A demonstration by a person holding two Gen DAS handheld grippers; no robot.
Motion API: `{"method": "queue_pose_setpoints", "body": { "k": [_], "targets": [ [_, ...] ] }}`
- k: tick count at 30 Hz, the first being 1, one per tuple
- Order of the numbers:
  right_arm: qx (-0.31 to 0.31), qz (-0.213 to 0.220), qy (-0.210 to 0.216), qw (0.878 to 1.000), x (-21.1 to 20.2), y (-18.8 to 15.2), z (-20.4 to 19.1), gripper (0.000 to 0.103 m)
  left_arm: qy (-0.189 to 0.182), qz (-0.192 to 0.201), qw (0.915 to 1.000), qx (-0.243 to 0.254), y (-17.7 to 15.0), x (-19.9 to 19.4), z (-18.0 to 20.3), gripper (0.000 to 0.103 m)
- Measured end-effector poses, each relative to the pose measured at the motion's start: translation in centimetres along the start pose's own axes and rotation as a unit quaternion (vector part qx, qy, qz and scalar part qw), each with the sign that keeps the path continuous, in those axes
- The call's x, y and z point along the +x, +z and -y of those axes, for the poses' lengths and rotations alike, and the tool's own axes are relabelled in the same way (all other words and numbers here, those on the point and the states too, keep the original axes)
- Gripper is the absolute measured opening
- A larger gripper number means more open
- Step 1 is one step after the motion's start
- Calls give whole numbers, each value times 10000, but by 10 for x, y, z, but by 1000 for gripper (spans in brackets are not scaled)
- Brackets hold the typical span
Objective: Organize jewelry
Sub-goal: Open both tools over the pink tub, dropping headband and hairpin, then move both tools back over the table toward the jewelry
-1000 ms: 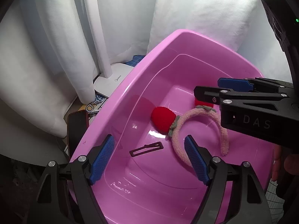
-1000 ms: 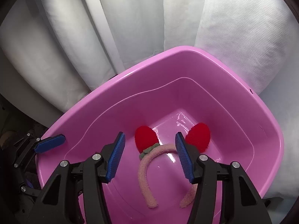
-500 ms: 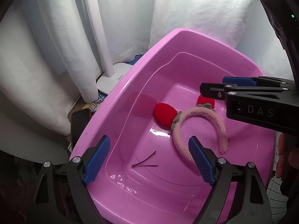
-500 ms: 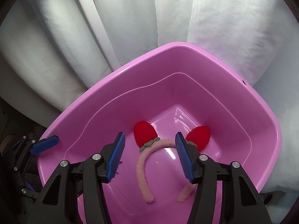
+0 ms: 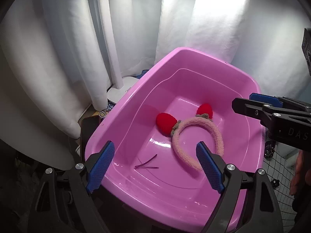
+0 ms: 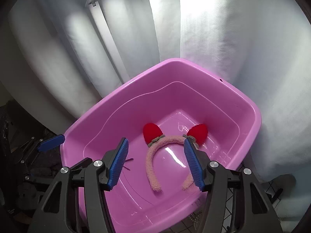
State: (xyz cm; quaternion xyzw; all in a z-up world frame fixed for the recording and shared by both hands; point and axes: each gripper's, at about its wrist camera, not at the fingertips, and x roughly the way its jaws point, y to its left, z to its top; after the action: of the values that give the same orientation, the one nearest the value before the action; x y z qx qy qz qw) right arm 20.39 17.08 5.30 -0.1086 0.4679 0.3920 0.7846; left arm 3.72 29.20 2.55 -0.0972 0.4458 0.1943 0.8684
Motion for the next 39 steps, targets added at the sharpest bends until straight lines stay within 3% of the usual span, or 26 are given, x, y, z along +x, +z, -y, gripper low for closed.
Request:
{"method": "queue_pose_setpoints", "body": {
  "k": [9, 18, 28, 36, 39],
  "targets": [
    [355, 235, -181, 9989, -69, -67, 37, 58, -211, 119, 9996, 168, -25, -30, 44, 84],
    [1026, 410, -507, 9926, -141, -165, 79, 59, -523, 108, 9968, 586, -52, -56, 113, 84],
    [1893, 470, -829, 9773, -191, -276, 122, 59, -702, -60, 9939, 848, -98, -76, 167, 84],
    [2283, 541, -889, 9680, -216, -348, 133, 63, -880, -196, 9932, 740, -139, -85, 190, 84],
    [2380, 468, -825, 9666, -217, -372, 137, 63, -871, -273, 9937, 648, -157, -85, 193, 92]
  ]
}}
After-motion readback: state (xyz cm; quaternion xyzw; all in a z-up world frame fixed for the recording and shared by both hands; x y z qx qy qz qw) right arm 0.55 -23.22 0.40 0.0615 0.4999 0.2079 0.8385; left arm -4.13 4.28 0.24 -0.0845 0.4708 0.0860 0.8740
